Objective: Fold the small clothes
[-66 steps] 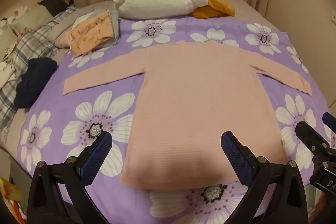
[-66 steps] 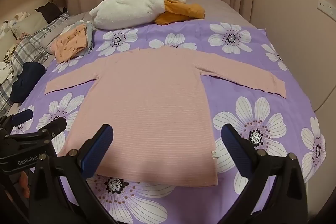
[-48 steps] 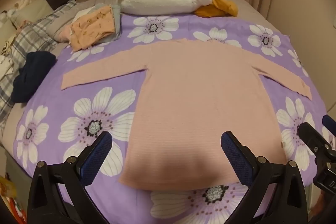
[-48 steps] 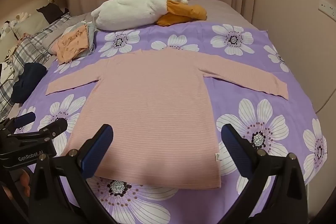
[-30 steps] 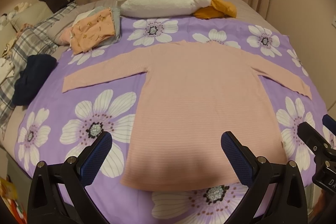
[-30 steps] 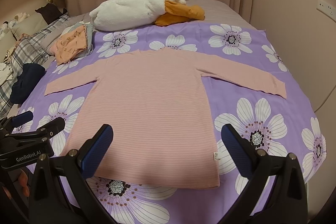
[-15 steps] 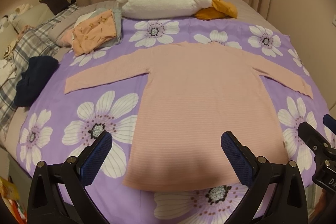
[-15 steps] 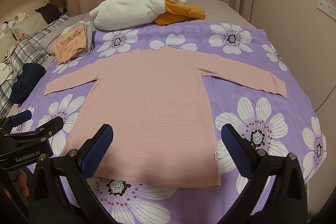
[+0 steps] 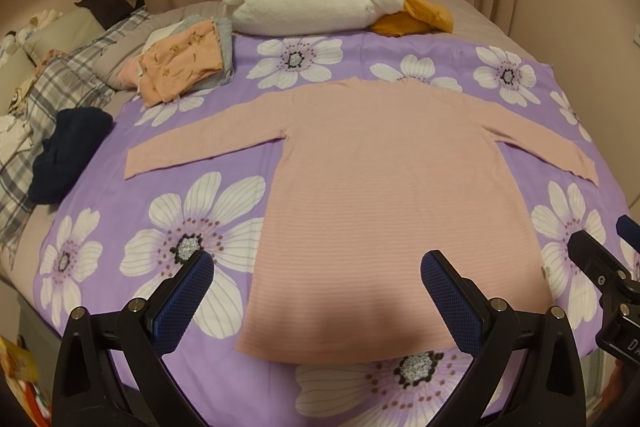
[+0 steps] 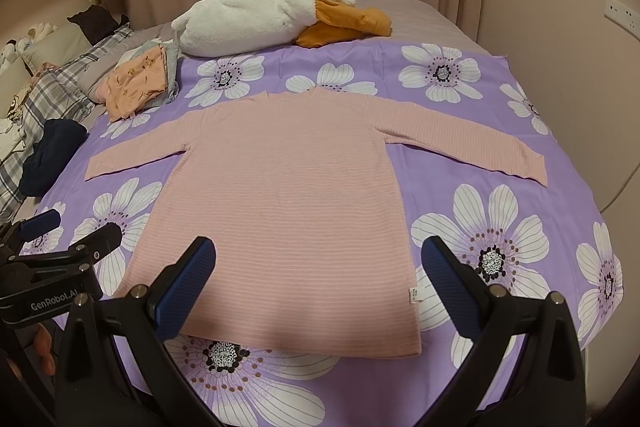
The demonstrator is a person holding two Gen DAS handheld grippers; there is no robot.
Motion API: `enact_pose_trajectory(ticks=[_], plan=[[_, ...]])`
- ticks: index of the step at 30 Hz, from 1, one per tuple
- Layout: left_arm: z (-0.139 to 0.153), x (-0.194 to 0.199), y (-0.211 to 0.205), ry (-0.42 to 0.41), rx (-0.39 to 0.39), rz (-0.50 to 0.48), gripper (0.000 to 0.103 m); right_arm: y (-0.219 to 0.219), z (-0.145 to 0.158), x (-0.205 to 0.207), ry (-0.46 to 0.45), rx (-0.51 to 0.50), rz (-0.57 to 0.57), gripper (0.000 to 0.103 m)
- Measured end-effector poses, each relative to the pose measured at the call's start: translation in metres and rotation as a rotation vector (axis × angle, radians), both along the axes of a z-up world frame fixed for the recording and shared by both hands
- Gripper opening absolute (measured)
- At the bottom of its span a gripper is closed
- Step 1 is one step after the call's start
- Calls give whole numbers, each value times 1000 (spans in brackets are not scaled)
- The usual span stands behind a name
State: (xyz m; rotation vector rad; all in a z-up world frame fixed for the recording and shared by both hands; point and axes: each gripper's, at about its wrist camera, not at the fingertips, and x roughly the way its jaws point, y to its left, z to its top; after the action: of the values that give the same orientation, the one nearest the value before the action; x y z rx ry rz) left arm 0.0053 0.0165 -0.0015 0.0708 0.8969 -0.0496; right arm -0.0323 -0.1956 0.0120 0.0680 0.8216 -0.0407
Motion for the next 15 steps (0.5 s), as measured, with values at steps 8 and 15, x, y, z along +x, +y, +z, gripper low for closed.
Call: enact_pose_trajectory(ticks=[8, 15], plan=[[-1, -1, 1, -1, 4, -1, 102, 0, -1, 0, 0, 0, 0, 103], [-1, -1, 0, -2, 5, 0, 102, 1, -2, 0, 0, -1, 1, 103]])
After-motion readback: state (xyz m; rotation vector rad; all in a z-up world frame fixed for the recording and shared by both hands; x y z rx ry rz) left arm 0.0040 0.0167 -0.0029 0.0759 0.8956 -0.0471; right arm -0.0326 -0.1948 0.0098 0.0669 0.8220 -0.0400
